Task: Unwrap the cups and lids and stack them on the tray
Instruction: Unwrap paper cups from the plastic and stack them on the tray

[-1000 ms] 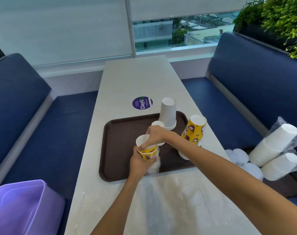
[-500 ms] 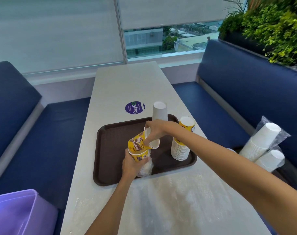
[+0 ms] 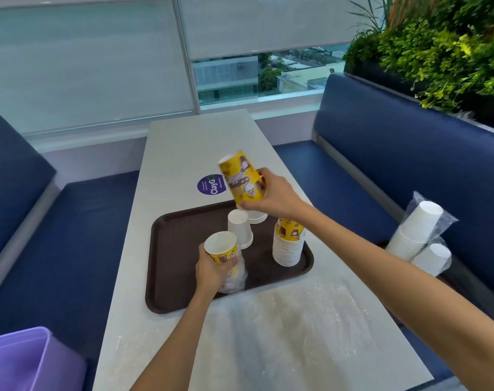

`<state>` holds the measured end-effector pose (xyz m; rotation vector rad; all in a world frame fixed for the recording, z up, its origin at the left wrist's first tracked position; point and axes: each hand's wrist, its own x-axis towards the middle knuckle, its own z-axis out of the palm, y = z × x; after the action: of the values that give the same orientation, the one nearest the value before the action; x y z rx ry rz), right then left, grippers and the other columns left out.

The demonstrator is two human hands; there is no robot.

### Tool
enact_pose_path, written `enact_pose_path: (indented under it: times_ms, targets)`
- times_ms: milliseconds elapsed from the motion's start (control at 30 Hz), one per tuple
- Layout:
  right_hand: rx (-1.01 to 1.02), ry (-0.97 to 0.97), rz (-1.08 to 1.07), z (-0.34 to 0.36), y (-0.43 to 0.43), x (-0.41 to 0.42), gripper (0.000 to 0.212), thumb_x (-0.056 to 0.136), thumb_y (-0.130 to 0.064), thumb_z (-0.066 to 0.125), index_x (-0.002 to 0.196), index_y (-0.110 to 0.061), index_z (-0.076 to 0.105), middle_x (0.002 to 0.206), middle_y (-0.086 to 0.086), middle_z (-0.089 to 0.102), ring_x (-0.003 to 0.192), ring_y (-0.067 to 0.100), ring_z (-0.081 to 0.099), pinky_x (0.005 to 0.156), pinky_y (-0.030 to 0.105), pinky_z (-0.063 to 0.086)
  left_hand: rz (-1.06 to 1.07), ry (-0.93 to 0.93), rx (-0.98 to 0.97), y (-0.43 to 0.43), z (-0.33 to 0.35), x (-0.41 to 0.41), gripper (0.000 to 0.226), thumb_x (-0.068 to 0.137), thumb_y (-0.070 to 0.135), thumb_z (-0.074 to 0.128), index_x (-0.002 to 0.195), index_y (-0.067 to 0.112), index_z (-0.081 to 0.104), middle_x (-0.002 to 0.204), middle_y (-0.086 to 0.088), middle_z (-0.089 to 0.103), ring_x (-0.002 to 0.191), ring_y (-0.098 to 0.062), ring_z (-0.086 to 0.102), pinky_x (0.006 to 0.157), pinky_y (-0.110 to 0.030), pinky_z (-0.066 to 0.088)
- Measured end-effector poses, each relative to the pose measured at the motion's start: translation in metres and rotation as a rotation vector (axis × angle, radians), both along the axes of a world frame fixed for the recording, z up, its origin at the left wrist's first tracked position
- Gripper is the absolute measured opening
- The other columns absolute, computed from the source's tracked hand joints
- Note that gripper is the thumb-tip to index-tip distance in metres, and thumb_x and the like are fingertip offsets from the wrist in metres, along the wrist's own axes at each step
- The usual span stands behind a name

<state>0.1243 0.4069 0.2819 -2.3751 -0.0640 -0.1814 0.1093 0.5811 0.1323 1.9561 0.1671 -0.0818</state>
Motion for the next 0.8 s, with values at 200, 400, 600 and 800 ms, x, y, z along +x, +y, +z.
enact_pose_path:
  times_ms: [200,400,600,800]
  targets:
    - [0.250,-0.067,-0.245,-0.003,-0.053,-0.022,0.068,0.075,-0.027,0.080,0.129,-0.012,0.041,0.118,0.000,0.059,0.095,0.009,0.057,0.080,0.022,0.047,-0.017,-0.019,-0.025,-0.009,0.008,-0.005,0.079,0.068,0.017,0.085,0.131,0.011,0.038,0.128,-0.008,0.054,0.118,-0.026,0.052,0.096,-0.037,0.045]
    - [0.245,0.042,-0.284,-0.026,-0.067,-0.030,0.074,0.076,-0.027,0.079,0.134,-0.011,0.036,0.130,0.007,0.055,0.111,0.022,0.059,0.091,0.035,0.049,-0.039,-0.047,-0.036,-0.015,0.016,-0.014,0.079,0.069,0.015,0.084,0.132,0.009,0.038,0.130,-0.009,0.053,0.119,-0.025,0.051,0.097,-0.036,0.043]
    - [0.213,0.158,-0.255,-0.036,-0.067,-0.030,0.097,0.073,-0.036,0.080,0.146,-0.016,0.018,0.146,0.008,0.039,0.128,0.027,0.048,0.104,0.046,0.043,-0.054,-0.052,-0.042,-0.015,0.020,-0.019,0.078,0.069,0.016,0.084,0.131,0.010,0.037,0.130,-0.008,0.052,0.119,-0.023,0.051,0.094,-0.031,0.043]
    - [-0.036,-0.374,-0.228,-0.010,-0.039,-0.032,0.081,0.075,-0.043,0.077,0.140,-0.016,0.037,0.145,0.006,0.037,0.132,0.020,0.034,0.110,0.036,0.027,-0.068,-0.079,-0.041,-0.016,0.029,-0.019,0.078,0.070,0.017,0.084,0.131,0.011,0.036,0.128,-0.005,0.053,0.118,-0.021,0.051,0.089,-0.026,0.041]
